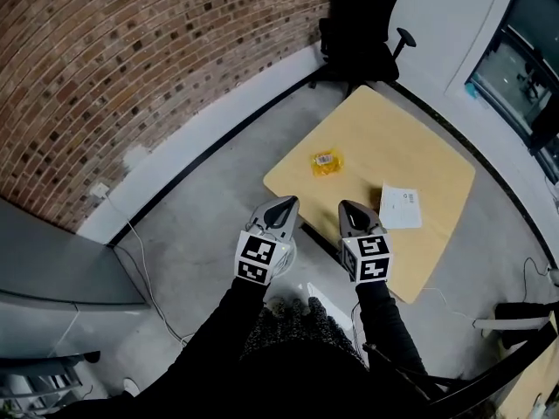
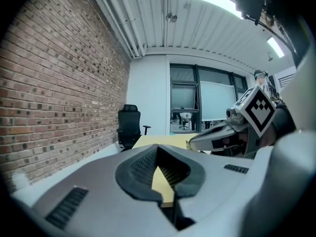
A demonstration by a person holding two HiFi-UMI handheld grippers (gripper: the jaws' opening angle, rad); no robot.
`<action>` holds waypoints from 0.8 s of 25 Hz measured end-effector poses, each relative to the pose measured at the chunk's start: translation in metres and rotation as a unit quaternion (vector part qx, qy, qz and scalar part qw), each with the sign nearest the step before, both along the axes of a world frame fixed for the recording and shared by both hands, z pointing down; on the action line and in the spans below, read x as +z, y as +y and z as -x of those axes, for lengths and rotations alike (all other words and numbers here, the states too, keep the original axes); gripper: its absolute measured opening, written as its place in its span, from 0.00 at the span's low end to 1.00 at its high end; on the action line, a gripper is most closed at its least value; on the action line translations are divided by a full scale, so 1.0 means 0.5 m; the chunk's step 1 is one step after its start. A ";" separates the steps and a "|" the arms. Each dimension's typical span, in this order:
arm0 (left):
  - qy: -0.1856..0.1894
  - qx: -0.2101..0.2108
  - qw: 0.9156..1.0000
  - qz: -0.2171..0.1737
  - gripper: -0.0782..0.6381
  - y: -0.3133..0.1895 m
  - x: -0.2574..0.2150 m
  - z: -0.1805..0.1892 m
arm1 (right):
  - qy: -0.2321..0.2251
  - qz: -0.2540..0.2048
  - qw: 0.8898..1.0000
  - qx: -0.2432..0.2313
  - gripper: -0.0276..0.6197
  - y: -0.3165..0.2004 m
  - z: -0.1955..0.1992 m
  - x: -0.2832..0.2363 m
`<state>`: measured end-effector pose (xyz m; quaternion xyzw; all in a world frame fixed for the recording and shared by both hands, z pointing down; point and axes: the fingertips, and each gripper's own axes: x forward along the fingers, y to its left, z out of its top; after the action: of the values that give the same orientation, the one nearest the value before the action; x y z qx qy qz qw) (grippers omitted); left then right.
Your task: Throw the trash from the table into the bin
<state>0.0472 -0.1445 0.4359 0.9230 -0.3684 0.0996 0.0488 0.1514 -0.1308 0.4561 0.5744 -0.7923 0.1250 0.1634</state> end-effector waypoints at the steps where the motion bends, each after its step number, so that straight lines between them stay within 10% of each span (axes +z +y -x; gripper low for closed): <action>1: 0.002 0.005 1.000 0.001 0.11 0.002 -0.001 -0.011 | 0.000 -0.002 1.000 0.008 0.06 0.004 -0.013 -0.005; 20: -0.002 0.064 0.998 0.002 0.11 0.007 -0.008 -0.112 | 0.024 -0.011 0.985 0.169 0.06 0.053 -0.207 -0.033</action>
<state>0.1032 -0.1412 0.4318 0.9444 -0.3084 0.1053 0.0433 0.2551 -0.1042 0.4397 0.7044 -0.6813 0.1280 0.1527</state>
